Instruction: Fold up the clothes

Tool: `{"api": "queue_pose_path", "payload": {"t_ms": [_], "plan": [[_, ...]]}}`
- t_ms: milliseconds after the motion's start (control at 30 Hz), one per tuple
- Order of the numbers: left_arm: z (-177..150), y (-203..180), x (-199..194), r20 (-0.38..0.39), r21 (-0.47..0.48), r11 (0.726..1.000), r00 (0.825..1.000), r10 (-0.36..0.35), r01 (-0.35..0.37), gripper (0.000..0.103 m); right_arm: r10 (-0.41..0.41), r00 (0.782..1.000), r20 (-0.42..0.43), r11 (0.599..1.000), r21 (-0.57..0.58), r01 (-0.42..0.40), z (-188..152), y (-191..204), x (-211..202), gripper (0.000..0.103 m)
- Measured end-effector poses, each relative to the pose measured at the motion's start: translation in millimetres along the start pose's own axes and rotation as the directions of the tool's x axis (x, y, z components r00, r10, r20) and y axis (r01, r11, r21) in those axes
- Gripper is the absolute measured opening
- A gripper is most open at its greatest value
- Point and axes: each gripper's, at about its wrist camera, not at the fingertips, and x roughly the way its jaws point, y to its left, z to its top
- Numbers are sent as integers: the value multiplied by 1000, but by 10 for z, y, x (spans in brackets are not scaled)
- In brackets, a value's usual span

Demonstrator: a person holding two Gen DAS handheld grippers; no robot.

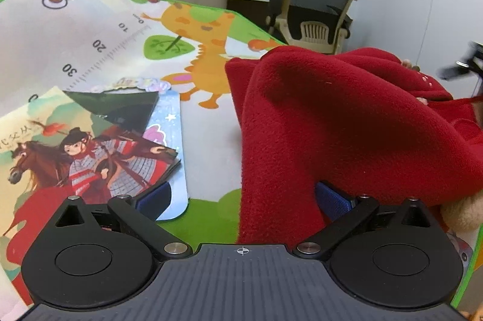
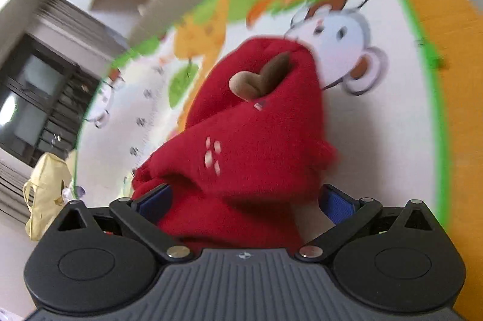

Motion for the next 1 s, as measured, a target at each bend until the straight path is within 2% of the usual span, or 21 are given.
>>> {"api": "queue_pose_path", "payload": {"t_ms": [67, 100, 133, 167, 200, 233, 267, 333, 367, 433, 500, 567, 633, 700, 733, 767, 800, 833, 867, 967, 1000], "plan": [[26, -5, -10, 8, 6, 1000, 1000, 6, -6, 103, 63, 997, 45, 997, -55, -61, 411, 343, 125, 103], [45, 0, -12, 14, 4, 1000, 1000, 1, -1, 103, 139, 982, 125, 987, -95, -127, 639, 555, 118, 102], [62, 12, -12, 20, -6, 1000, 1000, -8, 8, 103, 219, 949, 225, 971, -140, -191, 813, 727, 70, 102], [75, 30, -9, 22, -26, 999, 1000, -20, 20, 103, 262, 905, 335, 961, -181, -211, 937, 861, 3, 102], [88, 51, -7, 22, -49, 998, 999, -33, 34, 103, 288, 846, 448, 953, -220, -208, 1051, 989, -69, 102], [95, 67, -6, 22, -67, 997, 999, -44, 46, 103, 272, 830, 487, 957, -230, -179, 1125, 1072, -88, 102], [94, 78, -13, 22, -75, 996, 998, -54, 56, 103, 235, 838, 492, 964, -227, -137, 1179, 1133, -81, 102], [74, 104, -41, 37, -74, 993, 996, -85, 88, 103, 174, 879, 445, 964, -261, -59, 1131, 1164, -64, 102], [62, 120, -55, 48, -74, 991, 993, -107, 111, 103, 133, 895, 427, 952, -305, 4, 1009, 1143, -93, 102], [57, 171, -86, 82, -95, 979, 982, -172, 179, 103, 52, 911, 409, 896, -422, 139, 623, 1045, -249, 103], [74, 225, -121, 126, -128, 959, 963, -237, 253, 103, 4, 912, 409, 826, -516, 228, 196, 900, -465, 102], [122, 234, -133, 158, -134, 944, 947, -279, 300, 103, -25, 906, 422, 784, -554, 280, -255, 699, -776, 102], [185, 195, -114, 168, -112, 942, 941, -295, 316, 103, -47, 894, 445, 783, -540, 310, -636, 497, -1112, 103], [239, 115, -71, 152, -78, 947, 943, -297, 311, 103, -80, 868, 491, 774, -518, 364, -924, 364, -1379, 103], [255, 66, -47, 138, -59, 949, 945, -298, 308, 103, -113, 837, 535, 755, -501, 422, -1049, 300, -1508, 103], [262, 12, -28, 125, -40, 953, 948, -293, 300, 103, -152, 795, 587, 727, -479, 492, -1168, 233, -1639, 103], [263, -50, -14, 115, -15, 962, 956, -269, 272, 103, -195, 742, 642, 692, -446, 568, -1252, 185, -1737, 103], [263, -111, -3, 109, 13, 974, 968, -227, 227, 103, -240, 670, 702, 650, -396, 648, -1333, 156, -1834, 103], [264, -166, 9, 110, 43, 984, 978, -176, 172, 103, -273, 613, 741, 621, -351, 701, -1396, 124, -1922, 103], [271, -210, 64, 112, 62, 996, 991, -74, 67, 103, -349, 465, 814, 551, -223, 804, -1547, 13, -2163, 103], [274, -206, 85, 106, 52, 997, 993, -56, 51, 103, -352, 476, 806, 546, -236, 804, -1604, -5, -2199, 103]]}}
